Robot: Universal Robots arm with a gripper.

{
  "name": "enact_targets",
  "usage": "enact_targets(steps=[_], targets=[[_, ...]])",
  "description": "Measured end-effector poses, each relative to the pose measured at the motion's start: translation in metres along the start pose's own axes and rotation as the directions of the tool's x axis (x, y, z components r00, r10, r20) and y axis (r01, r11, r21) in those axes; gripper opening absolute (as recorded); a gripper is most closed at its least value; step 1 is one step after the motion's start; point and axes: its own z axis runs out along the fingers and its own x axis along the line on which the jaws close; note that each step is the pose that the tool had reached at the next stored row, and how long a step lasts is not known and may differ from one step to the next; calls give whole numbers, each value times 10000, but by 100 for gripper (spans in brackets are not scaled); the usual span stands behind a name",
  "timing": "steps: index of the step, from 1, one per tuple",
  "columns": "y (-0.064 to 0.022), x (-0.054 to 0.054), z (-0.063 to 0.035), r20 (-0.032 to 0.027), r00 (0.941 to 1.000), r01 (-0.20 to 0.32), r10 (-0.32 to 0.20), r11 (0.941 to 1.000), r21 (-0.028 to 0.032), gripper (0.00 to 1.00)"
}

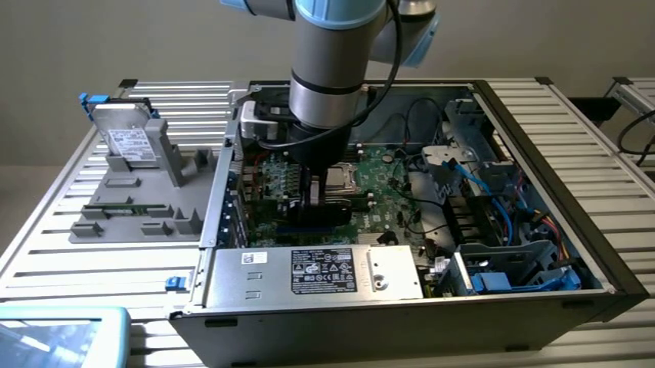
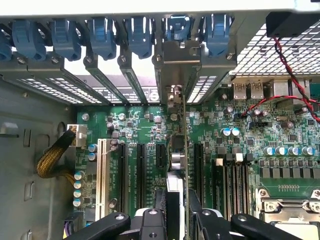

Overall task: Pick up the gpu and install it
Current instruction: 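Insert the gpu into the slot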

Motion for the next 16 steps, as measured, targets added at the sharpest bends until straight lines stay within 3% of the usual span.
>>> enact_targets(steps=[16], targets=[[7,0,0,19,9998,-177,177,9998,-6,28]])
